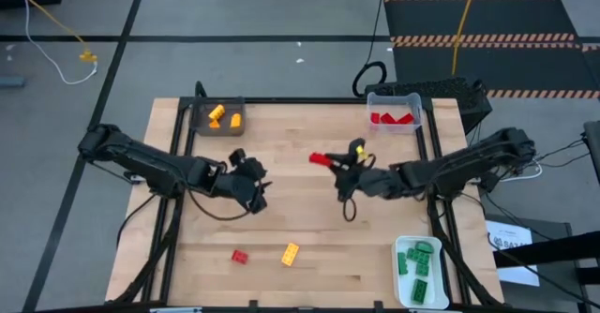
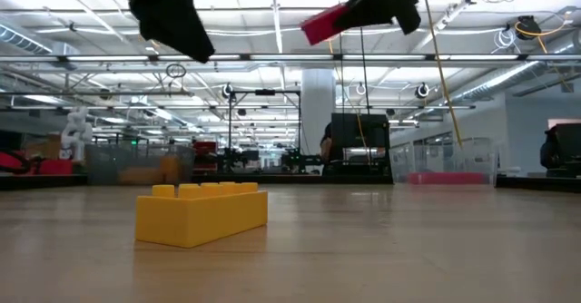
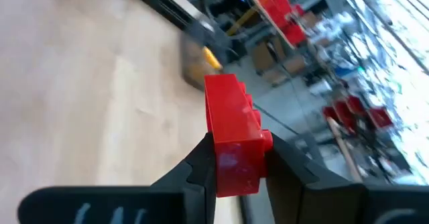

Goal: Sort & place blocks by color
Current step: Put the red gamepiece into the transparent bin

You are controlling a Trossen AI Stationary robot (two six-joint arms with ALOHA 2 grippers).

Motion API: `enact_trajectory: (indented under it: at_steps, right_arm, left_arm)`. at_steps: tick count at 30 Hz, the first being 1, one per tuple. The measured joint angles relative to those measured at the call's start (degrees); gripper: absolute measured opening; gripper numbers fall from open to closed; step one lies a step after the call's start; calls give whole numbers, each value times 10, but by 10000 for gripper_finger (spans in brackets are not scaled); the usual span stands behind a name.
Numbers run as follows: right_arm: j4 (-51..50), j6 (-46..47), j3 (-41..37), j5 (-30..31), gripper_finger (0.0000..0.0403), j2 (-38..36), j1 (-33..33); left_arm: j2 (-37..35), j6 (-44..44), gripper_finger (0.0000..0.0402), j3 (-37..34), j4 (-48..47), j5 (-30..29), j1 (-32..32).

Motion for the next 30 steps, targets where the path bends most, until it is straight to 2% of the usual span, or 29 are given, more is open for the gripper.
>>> enact_trajectory:
  at_steps: [5, 8, 11, 13, 16, 19, 26, 30]
  right_arm:
    - [-67, 2, 1, 7, 74, -74, -60]
    - [-116, 2, 1, 41, 74, -107, -109]
    - [-180, 43, 1, 45, 74, -136, -165]
    - [-225, 87, 1, 24, 76, -154, -203]
    - [-285, 149, 2, -39, 81, -167, -257]
    - [-331, 176, 1, -75, 78, -169, -305]
    - [-351, 208, 1, -148, 77, -168, -404]
    - [-347, 231, -4, -200, 78, -163, -448]
  left_arm:
    - [-23, -8, 178, 1, -7, -36, 2]
    - [-21, 4, 179, 0, -7, -35, 0]
    - [-23, 7, 179, 1, -3, -37, 1]
    - [-22, 8, 179, 1, -8, -40, 1]
    - [-22, 9, 179, 1, -9, -50, 1]
    - [-22, 8, 179, 1, -5, -67, 2]
    - [5, 23, 179, 1, 73, -56, 3]
    - [27, 19, 180, 1, 69, -55, 11]
